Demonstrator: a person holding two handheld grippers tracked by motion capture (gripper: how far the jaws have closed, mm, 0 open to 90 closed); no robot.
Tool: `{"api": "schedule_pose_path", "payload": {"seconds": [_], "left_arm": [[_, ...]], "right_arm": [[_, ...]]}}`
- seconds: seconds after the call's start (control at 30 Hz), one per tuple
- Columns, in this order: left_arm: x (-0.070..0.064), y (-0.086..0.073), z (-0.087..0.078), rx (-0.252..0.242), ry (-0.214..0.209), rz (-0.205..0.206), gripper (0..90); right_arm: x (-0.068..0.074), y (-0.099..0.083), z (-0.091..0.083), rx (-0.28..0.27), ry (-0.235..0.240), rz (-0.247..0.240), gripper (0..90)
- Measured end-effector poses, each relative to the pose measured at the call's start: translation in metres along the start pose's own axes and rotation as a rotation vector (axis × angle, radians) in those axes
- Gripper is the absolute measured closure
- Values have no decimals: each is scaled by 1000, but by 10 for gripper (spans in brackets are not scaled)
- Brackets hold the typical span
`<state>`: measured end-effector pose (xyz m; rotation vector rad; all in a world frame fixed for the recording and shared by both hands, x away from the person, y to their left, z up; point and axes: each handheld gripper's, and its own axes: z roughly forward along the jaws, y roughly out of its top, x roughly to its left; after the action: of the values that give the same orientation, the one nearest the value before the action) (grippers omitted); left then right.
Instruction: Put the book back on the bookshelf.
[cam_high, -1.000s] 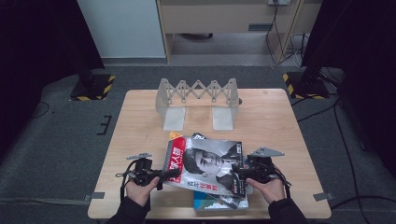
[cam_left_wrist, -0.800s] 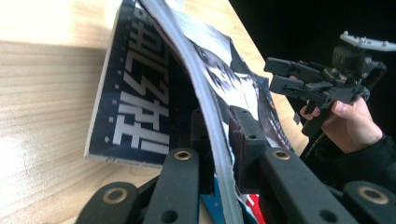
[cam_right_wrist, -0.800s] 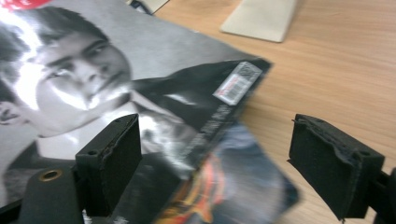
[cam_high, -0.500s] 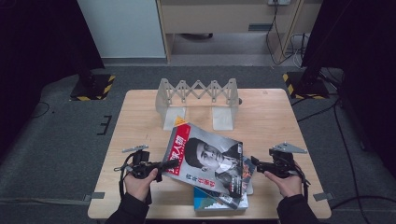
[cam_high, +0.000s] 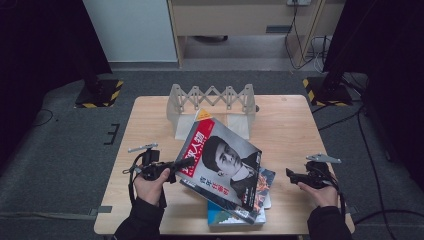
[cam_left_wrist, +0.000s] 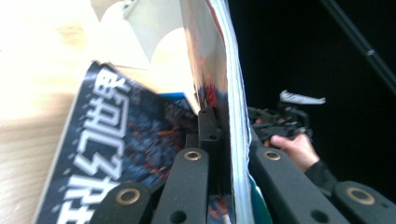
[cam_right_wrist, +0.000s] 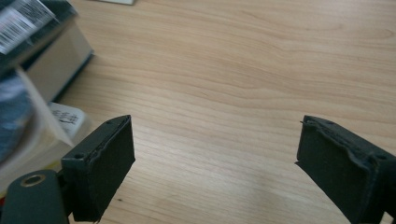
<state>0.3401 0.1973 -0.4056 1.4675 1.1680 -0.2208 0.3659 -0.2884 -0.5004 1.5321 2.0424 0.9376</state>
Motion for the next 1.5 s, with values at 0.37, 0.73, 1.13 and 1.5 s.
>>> {"api": "schedule_pose_path", "payload": {"seconds": [0.37,0.73,1.13,1.5], "left_arm": [[-23,23,1,-45,0,63,858],[-30,45,-10,-102,49,105,858],[-31,67,-39,-179,79,118,858],[-29,84,-64,-225,133,140,859]], "right_arm": [[-6,-8,13,91,-27,-49,87],[-7,-12,21,144,-26,-70,69],[-8,-20,26,101,-3,-75,27],[-9,-27,28,36,7,-82,10]]}}
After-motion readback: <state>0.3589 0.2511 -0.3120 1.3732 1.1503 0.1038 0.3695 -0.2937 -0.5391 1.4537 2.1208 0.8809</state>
